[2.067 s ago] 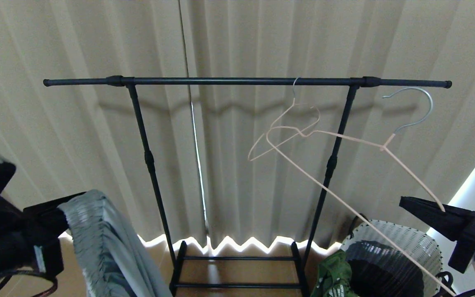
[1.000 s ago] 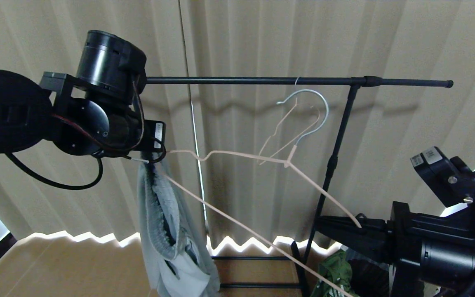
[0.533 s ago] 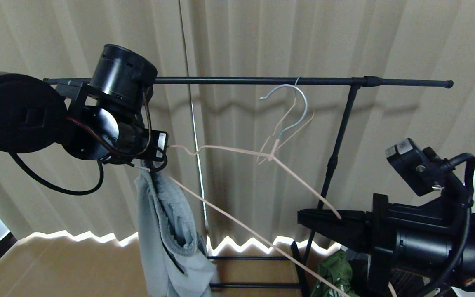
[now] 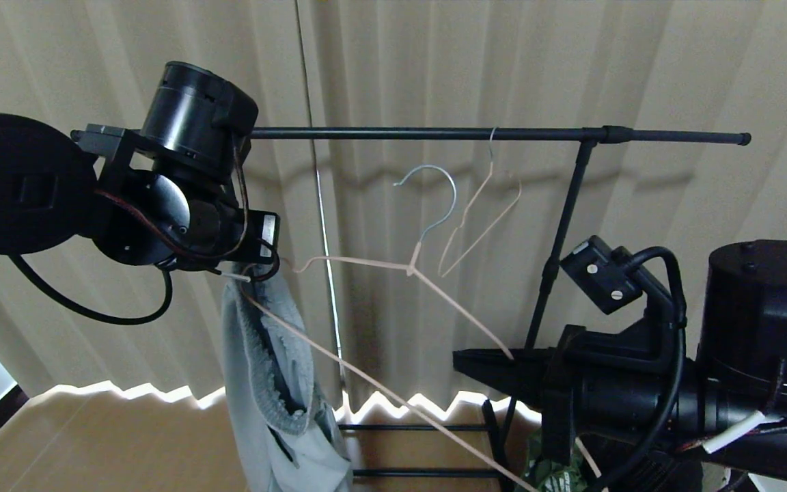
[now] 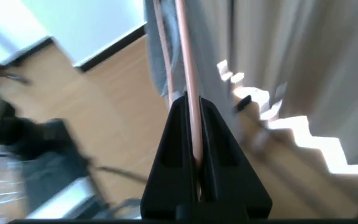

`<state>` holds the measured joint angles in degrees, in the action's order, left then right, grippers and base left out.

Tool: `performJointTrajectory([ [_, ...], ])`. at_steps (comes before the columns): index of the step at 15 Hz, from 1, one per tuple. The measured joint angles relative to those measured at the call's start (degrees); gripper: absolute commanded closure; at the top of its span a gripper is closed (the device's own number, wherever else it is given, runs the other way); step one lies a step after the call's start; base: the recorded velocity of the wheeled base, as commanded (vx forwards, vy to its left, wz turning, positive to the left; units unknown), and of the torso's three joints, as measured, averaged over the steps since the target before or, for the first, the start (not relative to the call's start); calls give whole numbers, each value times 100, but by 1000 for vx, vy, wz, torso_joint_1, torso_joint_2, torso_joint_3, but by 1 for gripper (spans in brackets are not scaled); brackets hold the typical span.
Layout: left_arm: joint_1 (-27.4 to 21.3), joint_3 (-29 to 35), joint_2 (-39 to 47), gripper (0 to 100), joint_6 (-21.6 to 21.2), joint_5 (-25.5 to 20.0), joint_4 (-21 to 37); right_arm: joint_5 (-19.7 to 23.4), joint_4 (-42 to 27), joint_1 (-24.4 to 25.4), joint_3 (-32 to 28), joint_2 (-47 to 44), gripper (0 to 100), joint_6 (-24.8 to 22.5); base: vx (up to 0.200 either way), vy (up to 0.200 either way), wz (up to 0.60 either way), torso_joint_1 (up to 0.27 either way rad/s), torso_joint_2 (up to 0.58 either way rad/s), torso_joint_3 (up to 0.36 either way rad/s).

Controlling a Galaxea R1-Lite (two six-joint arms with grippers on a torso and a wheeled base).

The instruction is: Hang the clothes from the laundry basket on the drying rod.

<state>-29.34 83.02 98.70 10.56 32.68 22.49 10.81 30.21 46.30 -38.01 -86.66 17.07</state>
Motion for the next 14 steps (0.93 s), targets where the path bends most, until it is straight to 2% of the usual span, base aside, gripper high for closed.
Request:
performJointTrajectory([
  [2,5,0,0,100,28,7,2,-28,-5,100,-9,-60,100,83,0,0,0,0,0,0],
  [4,10,-11,0,100,33,10,0,-255,-7,129,-44,-149,100,94,0,0,0,0,0,0],
  [6,11,-48,-5,100,33,229,110,-647,-13,141,-138,-256,100,113,0,0,0,0,0,0],
  [7,2,-55,-7,100,33,311,205,-709,-11,141,-190,-308,100,118,0,0,0,0,0,0],
  [12,-50,-66,-88,100,48,479,417,-825,26,77,-455,-617,100,228,0,0,0,0,0,0],
  [14,-251,-80,-129,100,260,482,551,-839,48,66,-586,-772,100,247,0,0,0,0,0,0],
])
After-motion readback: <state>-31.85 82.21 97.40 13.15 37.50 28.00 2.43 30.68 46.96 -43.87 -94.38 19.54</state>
